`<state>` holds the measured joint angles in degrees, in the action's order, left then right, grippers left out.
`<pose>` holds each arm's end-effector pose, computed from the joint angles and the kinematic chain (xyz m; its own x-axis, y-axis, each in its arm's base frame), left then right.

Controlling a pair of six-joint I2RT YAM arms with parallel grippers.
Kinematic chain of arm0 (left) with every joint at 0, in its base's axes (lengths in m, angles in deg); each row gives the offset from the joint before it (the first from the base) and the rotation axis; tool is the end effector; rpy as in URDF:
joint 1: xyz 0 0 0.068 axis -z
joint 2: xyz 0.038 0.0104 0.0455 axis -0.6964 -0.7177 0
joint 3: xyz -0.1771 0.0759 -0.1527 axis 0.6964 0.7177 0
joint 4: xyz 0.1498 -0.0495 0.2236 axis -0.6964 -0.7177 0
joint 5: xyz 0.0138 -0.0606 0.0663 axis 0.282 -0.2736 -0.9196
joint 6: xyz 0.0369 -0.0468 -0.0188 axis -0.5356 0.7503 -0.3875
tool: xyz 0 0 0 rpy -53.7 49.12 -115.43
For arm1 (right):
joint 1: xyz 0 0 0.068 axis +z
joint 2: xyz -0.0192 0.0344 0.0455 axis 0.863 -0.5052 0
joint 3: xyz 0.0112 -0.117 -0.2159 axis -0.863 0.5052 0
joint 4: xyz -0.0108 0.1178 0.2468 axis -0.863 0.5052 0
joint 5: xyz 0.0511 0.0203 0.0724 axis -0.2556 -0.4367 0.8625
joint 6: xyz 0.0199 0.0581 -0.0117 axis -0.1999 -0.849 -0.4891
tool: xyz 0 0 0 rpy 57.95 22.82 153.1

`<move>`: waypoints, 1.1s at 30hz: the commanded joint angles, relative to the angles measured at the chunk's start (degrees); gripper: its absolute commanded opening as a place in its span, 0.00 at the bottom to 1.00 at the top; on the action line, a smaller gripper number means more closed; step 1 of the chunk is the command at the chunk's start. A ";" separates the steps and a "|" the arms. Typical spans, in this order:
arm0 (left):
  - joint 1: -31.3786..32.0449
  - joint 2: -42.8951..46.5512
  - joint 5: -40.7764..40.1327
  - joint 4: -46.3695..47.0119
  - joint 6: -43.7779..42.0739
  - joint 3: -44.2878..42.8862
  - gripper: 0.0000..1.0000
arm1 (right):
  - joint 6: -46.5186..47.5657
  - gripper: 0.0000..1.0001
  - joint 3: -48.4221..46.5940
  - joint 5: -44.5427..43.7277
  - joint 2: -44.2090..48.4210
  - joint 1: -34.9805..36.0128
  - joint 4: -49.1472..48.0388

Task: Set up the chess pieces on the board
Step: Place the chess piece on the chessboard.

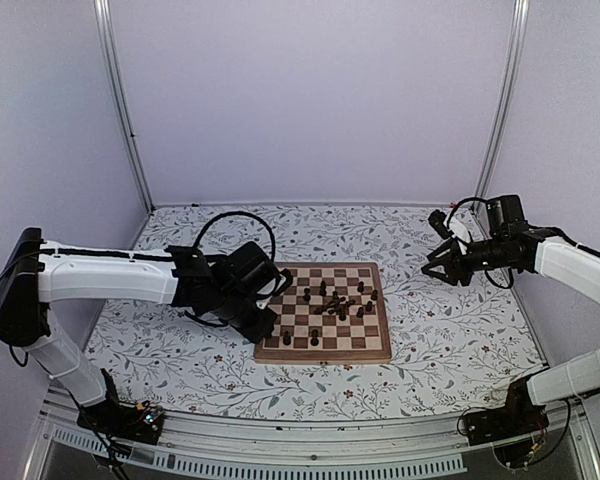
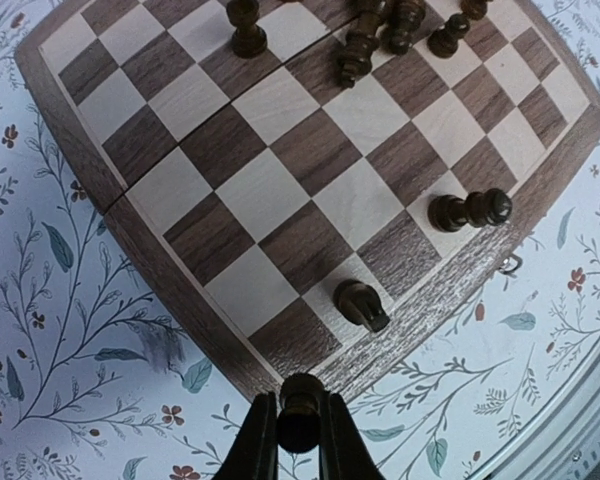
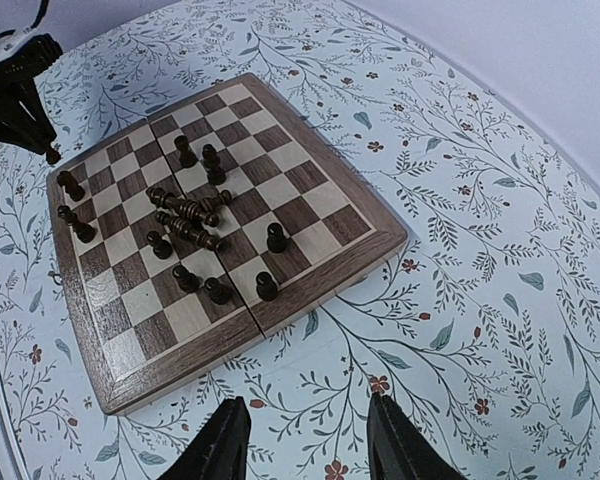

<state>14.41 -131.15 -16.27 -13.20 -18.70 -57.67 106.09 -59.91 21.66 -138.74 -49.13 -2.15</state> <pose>0.1781 -0.2805 0.1684 -0.7220 0.5218 -0.4544 0.6076 0.7923 -0.0555 0.2775 0.0805 0.2109 -0.2818 -0.5087 -0.8135 -0.8540 0.5195 -0.0291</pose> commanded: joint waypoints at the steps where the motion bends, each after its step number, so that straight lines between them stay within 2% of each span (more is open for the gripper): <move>1: 0.80 -2.53 0.17 1.61 0.51 -0.48 0.03 | 0.67 0.44 1.00 -0.37 -0.45 -0.09 -0.33; 19: 0.83 -5.79 -1.66 2.59 0.01 -0.08 0.03 | 0.87 0.44 1.09 -0.05 -0.48 -0.12 -0.22; 25: 0.83 -6.54 -2.98 2.30 0.23 -0.03 0.07 | 0.87 0.44 1.07 -0.05 -0.54 -0.08 -0.11; 33: 0.81 -7.03 -3.46 2.78 0.12 -0.10 0.08 | 0.87 0.44 1.09 -0.04 -0.66 -0.10 -0.04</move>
<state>14.54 -137.46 -18.92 -11.28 -18.72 -57.67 106.65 -59.60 21.66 -138.78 -49.13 -2.12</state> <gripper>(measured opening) 0.106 0.439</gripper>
